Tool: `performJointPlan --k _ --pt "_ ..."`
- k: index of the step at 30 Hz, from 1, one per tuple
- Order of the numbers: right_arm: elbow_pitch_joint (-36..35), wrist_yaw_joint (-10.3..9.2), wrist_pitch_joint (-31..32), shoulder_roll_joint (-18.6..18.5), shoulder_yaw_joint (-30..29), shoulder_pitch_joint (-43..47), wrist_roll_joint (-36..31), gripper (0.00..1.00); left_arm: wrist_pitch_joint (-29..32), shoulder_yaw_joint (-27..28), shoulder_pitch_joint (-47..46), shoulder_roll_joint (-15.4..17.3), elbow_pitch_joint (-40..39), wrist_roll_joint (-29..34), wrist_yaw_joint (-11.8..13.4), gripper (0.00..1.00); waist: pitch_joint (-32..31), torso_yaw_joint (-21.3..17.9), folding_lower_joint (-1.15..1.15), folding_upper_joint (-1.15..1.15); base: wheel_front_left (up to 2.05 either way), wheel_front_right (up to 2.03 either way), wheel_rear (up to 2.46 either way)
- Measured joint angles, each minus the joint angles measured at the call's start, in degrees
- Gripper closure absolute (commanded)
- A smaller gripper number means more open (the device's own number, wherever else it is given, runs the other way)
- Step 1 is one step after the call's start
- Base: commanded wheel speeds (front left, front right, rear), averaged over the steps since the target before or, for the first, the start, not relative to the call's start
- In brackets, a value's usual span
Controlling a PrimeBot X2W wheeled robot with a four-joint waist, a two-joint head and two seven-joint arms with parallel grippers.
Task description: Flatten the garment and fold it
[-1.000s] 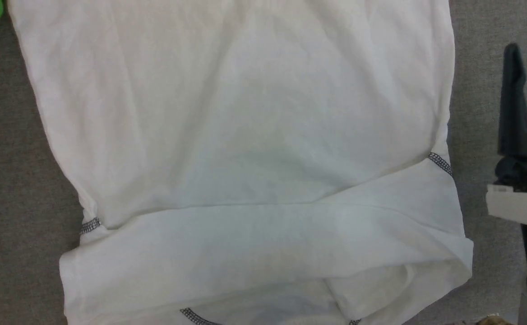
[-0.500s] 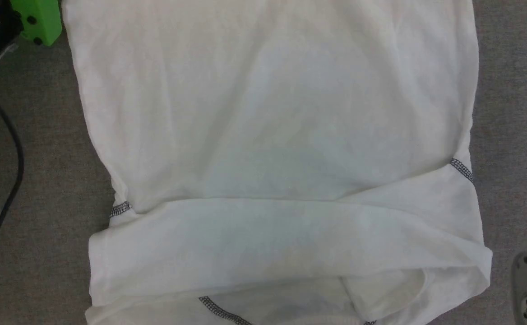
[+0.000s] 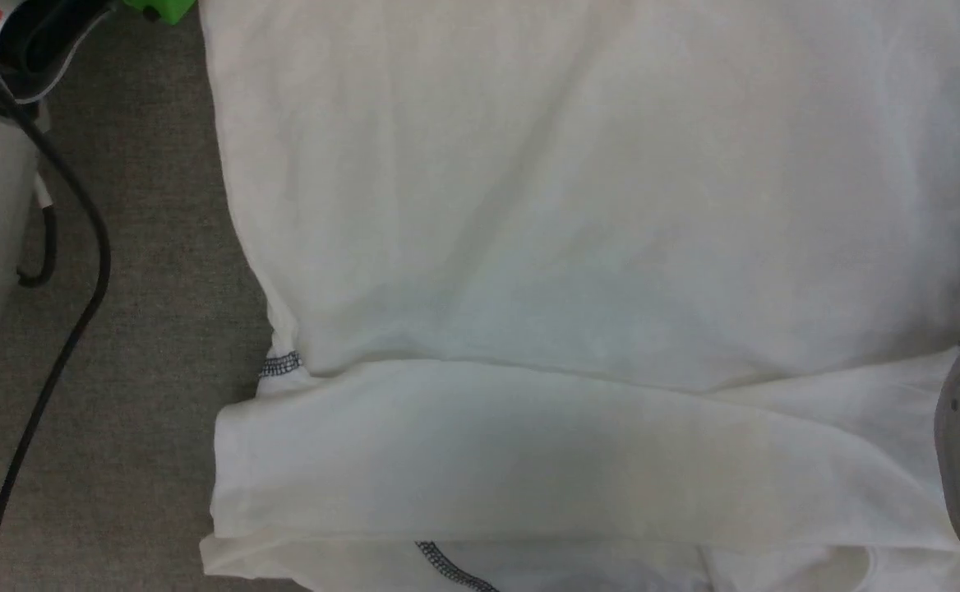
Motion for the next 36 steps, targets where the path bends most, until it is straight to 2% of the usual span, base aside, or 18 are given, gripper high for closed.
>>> performJointPlan --k 6,7,8,14,21,30,36 --pt "2.31 0.0 0.04 1.0 -3.41 0.02 -1.9 0.0 -2.03 -1.25 -1.6 -1.62 0.73 -0.43 -0.33 1.0 1.6 2.69 0.0 0.0 0.0 0.0 0.0" --pt "2.45 0.0 0.01 0.98 -3.6 0.02 -2.08 0.97 -2.13 -1.38 -1.81 -1.76 0.83 -0.48 -0.36 1.0 1.77 2.96 0.0 0.0 0.0 0.0 0.0" --pt "2.32 0.0 -0.21 0.98 -4.13 -0.08 -2.12 1.0 -2.47 -1.55 -2.1 -1.92 1.03 -0.54 -0.53 1.0 1.99 3.25 -0.01 0.0 0.0 0.0 0.0" --pt "2.41 0.01 -2.64 1.25 -5.04 -1.11 -2.36 1.0 -5.13 -1.53 -3.13 -1.9 2.67 -0.76 -0.75 1.0 2.38 3.62 0.0 0.0 0.0 0.0 0.0" --pt "2.72 0.01 -7.01 1.3 -6.19 -1.13 -1.86 1.0 -12.02 -0.01 -2.99 -2.24 6.75 -0.41 -0.6 1.0 -0.12 2.97 0.0 0.0 0.0 0.0 0.0" --pt "1.22 0.01 -10.16 1.33 -5.92 1.82 5.42 1.0 -21.28 3.48 -1.12 -1.82 8.17 -1.2 -0.46 1.0 -5.58 2.41 0.0 0.0 0.0 0.0 0.0" --pt "-2.93 0.02 -10.24 0.02 -5.73 8.28 10.8 1.0 -24.85 3.18 4.58 0.0 4.36 -2.31 -0.48 1.0 -10.18 1.93 0.0 0.0 0.0 0.0 0.0"
